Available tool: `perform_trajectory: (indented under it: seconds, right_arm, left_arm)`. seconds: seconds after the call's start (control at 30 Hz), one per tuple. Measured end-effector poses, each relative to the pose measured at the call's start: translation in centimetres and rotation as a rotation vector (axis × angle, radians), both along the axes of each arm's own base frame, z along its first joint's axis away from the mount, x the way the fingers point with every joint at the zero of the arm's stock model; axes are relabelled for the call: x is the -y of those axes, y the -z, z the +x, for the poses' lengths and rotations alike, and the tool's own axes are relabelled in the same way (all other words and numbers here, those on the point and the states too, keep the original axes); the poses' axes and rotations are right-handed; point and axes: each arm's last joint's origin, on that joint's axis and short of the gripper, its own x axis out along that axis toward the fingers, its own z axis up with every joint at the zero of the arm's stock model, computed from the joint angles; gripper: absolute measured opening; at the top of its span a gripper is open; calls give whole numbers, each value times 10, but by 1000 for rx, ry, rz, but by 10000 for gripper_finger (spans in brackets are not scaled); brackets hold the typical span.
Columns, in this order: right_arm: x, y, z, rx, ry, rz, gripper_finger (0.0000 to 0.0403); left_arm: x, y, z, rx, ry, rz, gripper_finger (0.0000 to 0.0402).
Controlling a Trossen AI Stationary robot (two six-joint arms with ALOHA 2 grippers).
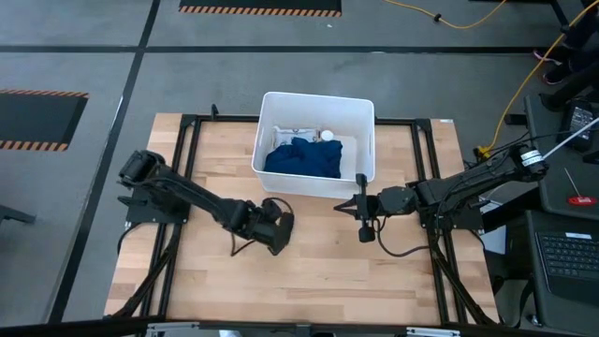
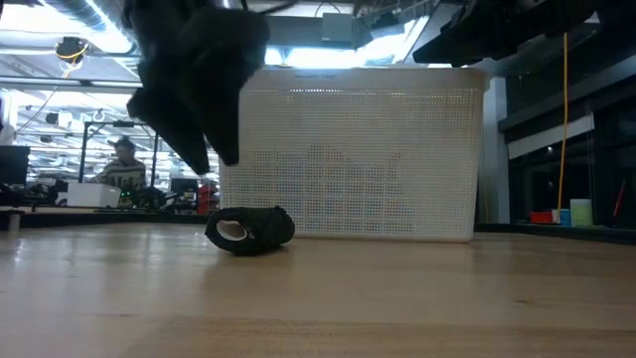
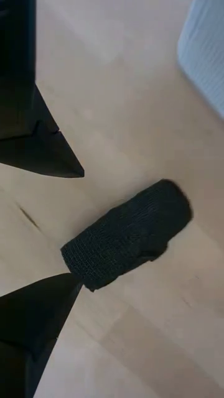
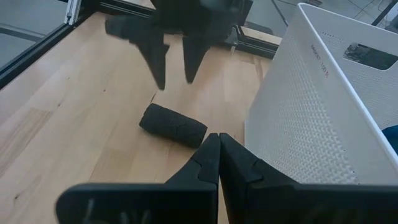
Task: Pick & place medical supplies in basket/bin
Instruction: Put the black bandage into the white bin
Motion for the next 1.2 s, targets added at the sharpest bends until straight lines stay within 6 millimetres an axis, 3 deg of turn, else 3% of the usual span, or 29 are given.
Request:
perform_trajectory:
  seconds: [0.43, 1.2]
  right_arm:
    - [0, 0, 0, -1, -1, -2, 7]
    - [0, 0, 0, -1, 0, -2, 7]
  left_arm:
    - [4, 24, 19, 23, 17, -37, 257]
    - [3, 28, 21, 57, 36, 29, 257]
